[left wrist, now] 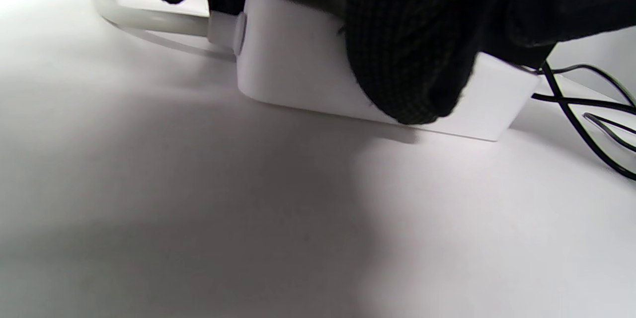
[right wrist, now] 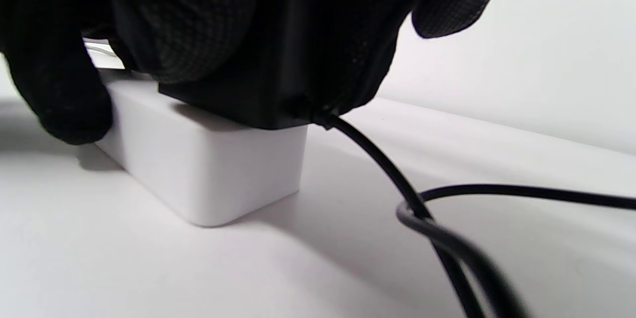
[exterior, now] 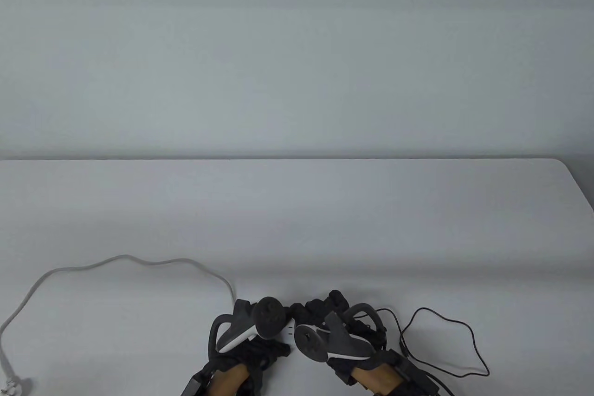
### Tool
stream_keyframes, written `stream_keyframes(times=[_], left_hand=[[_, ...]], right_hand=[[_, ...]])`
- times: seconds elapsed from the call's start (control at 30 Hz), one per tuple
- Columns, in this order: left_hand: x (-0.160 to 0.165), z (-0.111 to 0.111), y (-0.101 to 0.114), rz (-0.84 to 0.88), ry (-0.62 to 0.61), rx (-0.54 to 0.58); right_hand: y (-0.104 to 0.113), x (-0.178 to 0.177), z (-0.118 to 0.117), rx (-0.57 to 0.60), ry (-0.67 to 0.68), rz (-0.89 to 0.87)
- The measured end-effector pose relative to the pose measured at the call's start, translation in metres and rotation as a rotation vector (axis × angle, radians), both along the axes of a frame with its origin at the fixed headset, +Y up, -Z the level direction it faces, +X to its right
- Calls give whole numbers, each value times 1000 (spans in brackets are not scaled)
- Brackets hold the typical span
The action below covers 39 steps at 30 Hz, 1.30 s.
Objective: Insert the power adapter into the power strip
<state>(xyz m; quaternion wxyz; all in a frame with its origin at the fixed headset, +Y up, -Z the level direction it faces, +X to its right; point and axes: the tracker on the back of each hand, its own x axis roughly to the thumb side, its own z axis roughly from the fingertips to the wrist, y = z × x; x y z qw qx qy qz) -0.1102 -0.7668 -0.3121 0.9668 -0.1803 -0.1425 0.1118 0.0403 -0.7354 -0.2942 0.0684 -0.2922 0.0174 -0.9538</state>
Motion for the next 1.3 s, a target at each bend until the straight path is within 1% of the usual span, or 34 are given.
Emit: stream_keyframes(times=[0.2,0.27,0.33,0.4,0.47,0.53,0.6,0.67,0.73,0.8,0.87,1.07,1.3], left_hand=[[-1,0,-1,1,-15,2],[-1,-2,0,4,-33,-35],[-3,-3,5,-7,-49,-74],[-11,-4,11,16,-37,-41],[-20,-4,18,34,2,-26],[-36,-6,25,67,52,3],[-52,-6,29,103,124,42],[-65,-6,30,121,175,65],[-79,-6,31,155,254,98],[-87,-5,32,175,312,132],[-93,-5,32,180,354,161],[-103,-6,32,142,425,190],[-104,-10,26,87,427,141]], right_hand=[[0,3,-2,-19,-4,-2],[-2,9,-6,-87,13,-22],[-3,20,-11,-177,-11,-137],[1,35,-19,-224,-78,-286],[6,49,-26,-231,-134,-364],[9,63,-32,-206,-201,-405],[8,78,-37,-178,-262,-410],[5,89,-42,-173,-302,-407],[1,99,-45,-165,-350,-410],[-1,103,-47,-173,-367,-384],[-2,105,-48,-153,-377,-357],[-6,109,-49,-119,-390,-276],[-11,110,-52,-137,-397,-242]])
